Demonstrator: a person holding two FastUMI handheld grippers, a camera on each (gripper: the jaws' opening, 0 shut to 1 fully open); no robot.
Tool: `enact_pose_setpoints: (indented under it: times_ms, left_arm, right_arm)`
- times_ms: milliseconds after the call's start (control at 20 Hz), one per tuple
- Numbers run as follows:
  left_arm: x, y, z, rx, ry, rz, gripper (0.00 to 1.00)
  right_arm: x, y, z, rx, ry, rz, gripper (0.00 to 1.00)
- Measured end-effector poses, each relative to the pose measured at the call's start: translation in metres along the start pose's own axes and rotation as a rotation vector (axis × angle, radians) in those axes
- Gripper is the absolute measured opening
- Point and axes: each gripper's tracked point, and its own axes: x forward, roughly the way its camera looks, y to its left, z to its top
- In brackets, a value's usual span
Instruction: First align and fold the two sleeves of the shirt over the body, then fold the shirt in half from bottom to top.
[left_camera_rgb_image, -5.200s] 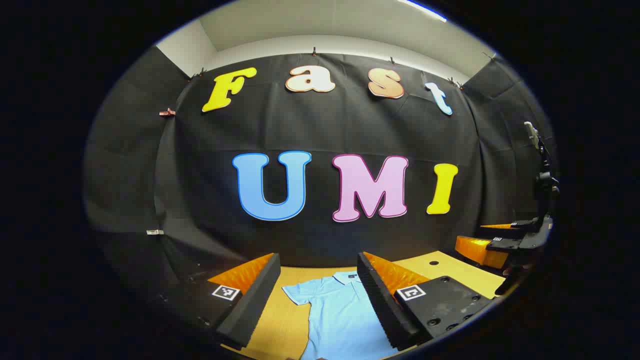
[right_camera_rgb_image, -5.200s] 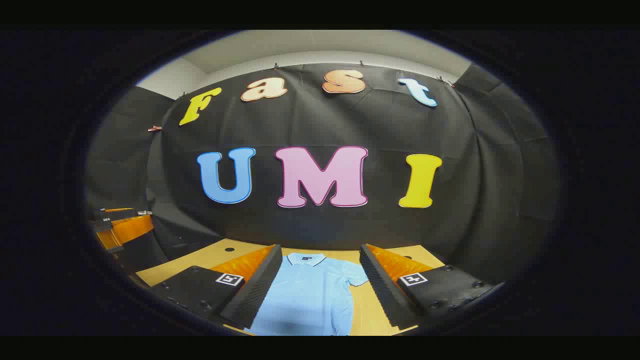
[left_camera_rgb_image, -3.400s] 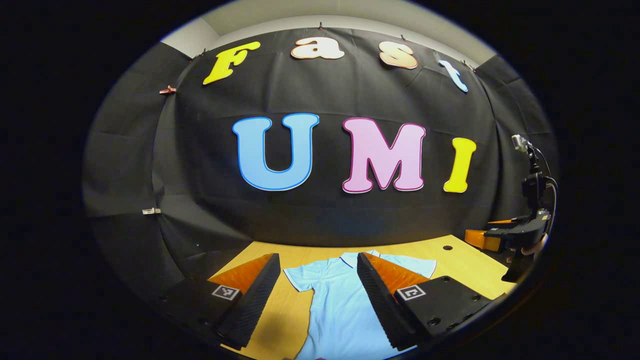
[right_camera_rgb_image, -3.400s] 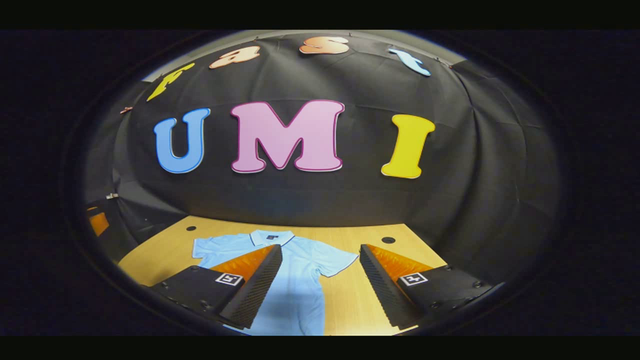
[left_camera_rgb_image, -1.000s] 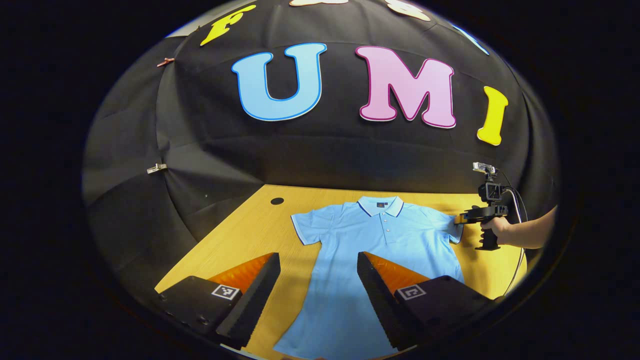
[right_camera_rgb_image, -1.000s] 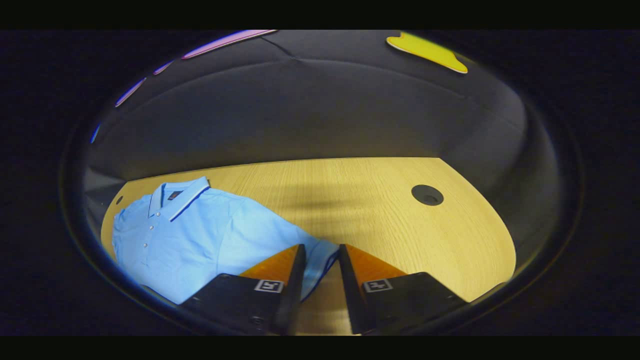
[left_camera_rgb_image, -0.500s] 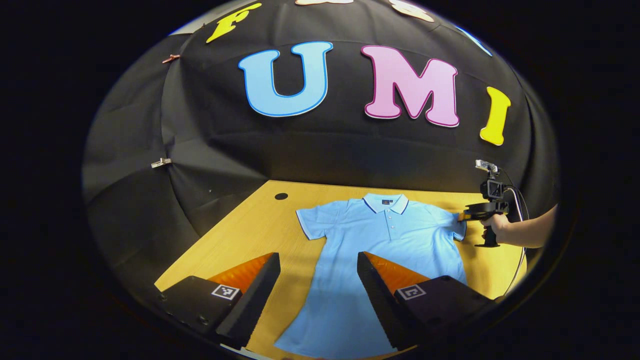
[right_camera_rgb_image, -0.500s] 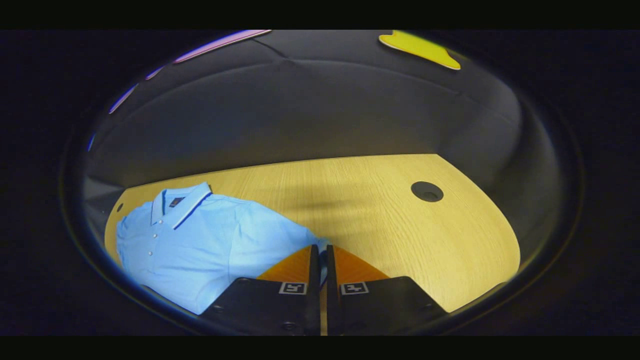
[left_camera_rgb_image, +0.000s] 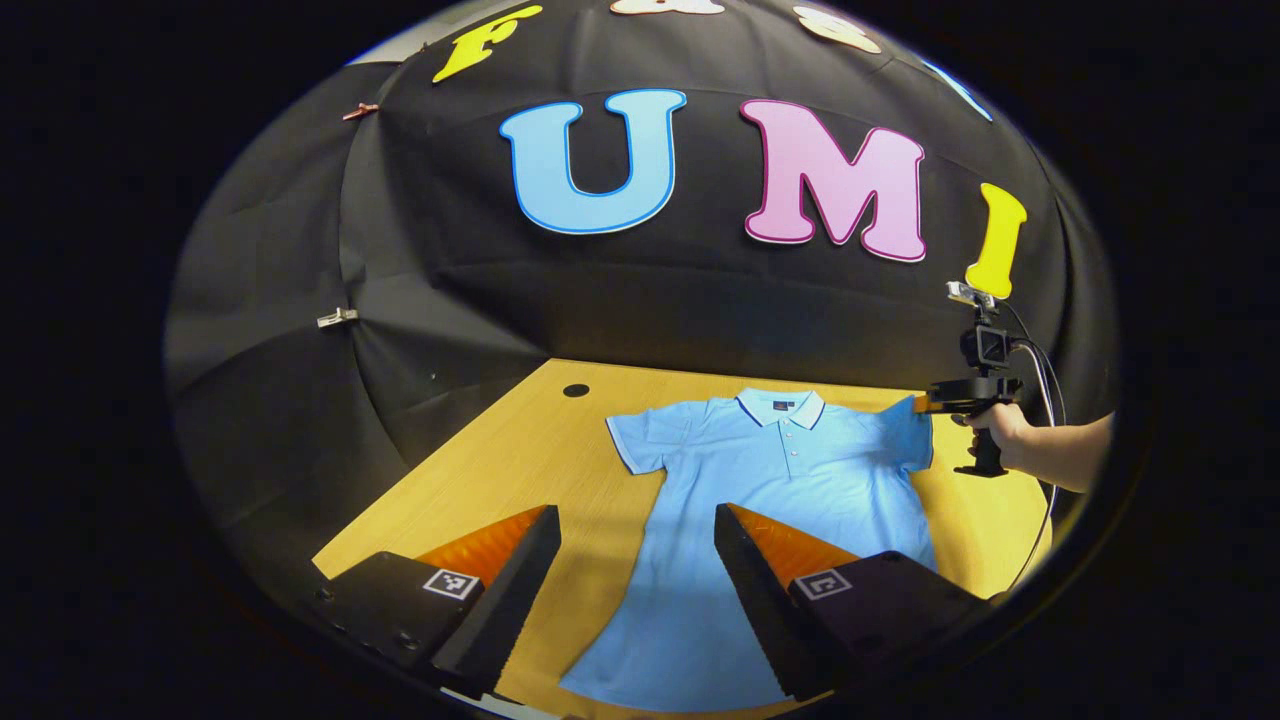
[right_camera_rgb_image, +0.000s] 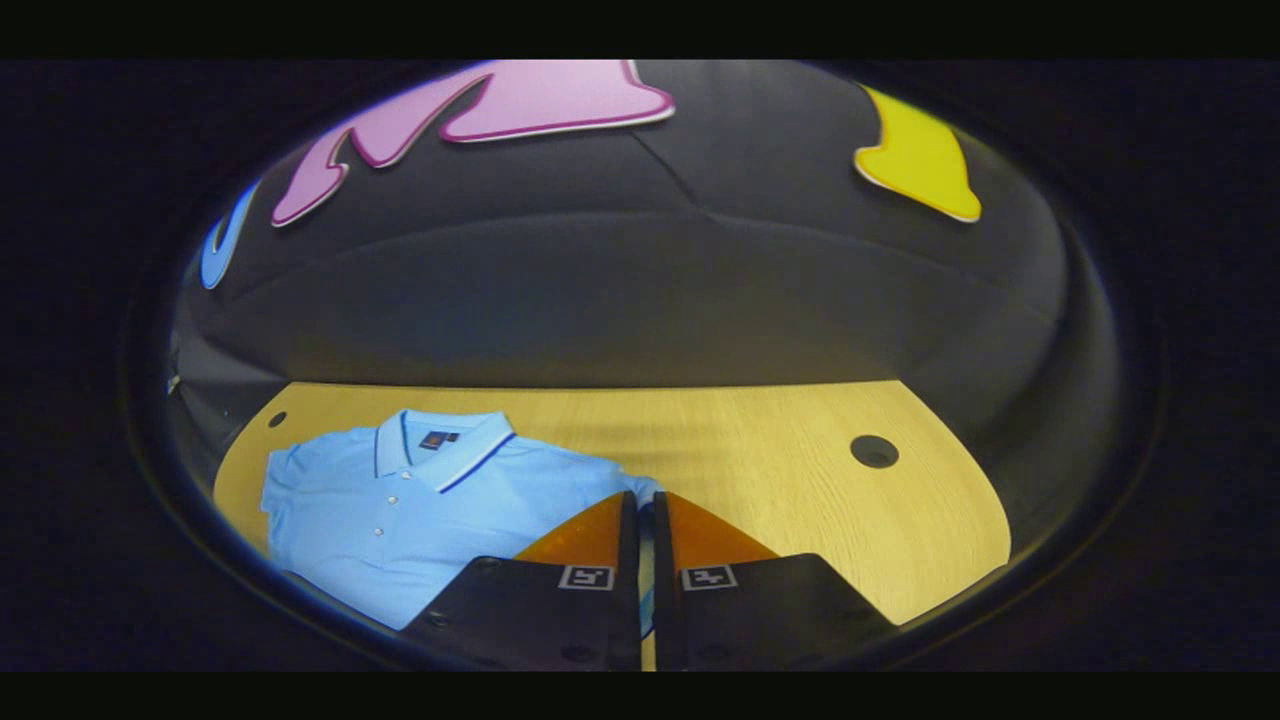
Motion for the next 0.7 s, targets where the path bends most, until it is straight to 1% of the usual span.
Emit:
enact_pose_setpoints:
  times_ms: [50,100,200,250,350,400,450,500,550,600,700]
  left_arm:
    - [-0.001,0.003,0.0,-0.001,-0.003,0.0,0.99]
    - [-0.001,0.005,0.0,-0.004,-0.008,-0.001,0.99]
    - [-0.004,0.01,0.001,-0.012,-0.017,-0.006,0.98]
    - [-0.006,0.013,0.0,-0.014,-0.021,-0.004,0.98]
    - [-0.007,0.022,0.001,-0.018,-0.028,0.004,0.98]
    - [-0.008,0.026,0.002,-0.022,-0.032,0.008,0.98]
    - [-0.008,0.03,0.002,-0.027,-0.038,0.01,0.98]
    - [-0.008,0.034,0.004,-0.034,-0.042,0.013,0.99]
    - [-0.006,0.037,0.004,-0.043,-0.046,0.017,0.98]
    - [-0.004,0.04,0.006,-0.053,-0.047,0.017,0.98]
    - [0.005,0.043,0.006,-0.076,-0.045,0.016,0.98]
  right_arm:
    - [-0.003,0.013,0.003,-0.031,-0.007,0.012,0.15]
    - [-0.005,0.027,0.006,-0.05,-0.016,0.026,0.1]
    - [-0.007,0.055,0.009,-0.073,-0.022,0.05,0.09]
    - [-0.007,0.068,0.009,-0.085,-0.024,0.058,0.14]
    - [-0.006,0.092,0.007,-0.103,-0.024,0.068,0.15]
    - [-0.006,0.104,0.005,-0.11,-0.022,0.076,0.1]
    - [-0.004,0.114,0.002,-0.116,-0.015,0.084,0.15]
    - [-0.003,0.126,-0.002,-0.115,-0.007,0.096,0.15]
    - [-0.002,0.135,-0.008,-0.115,0.003,0.104,0.04]
    - [-0.001,0.143,-0.012,-0.117,0.013,0.115,0.14]
    - [0.001,0.159,-0.022,-0.125,0.033,0.136,0.08]
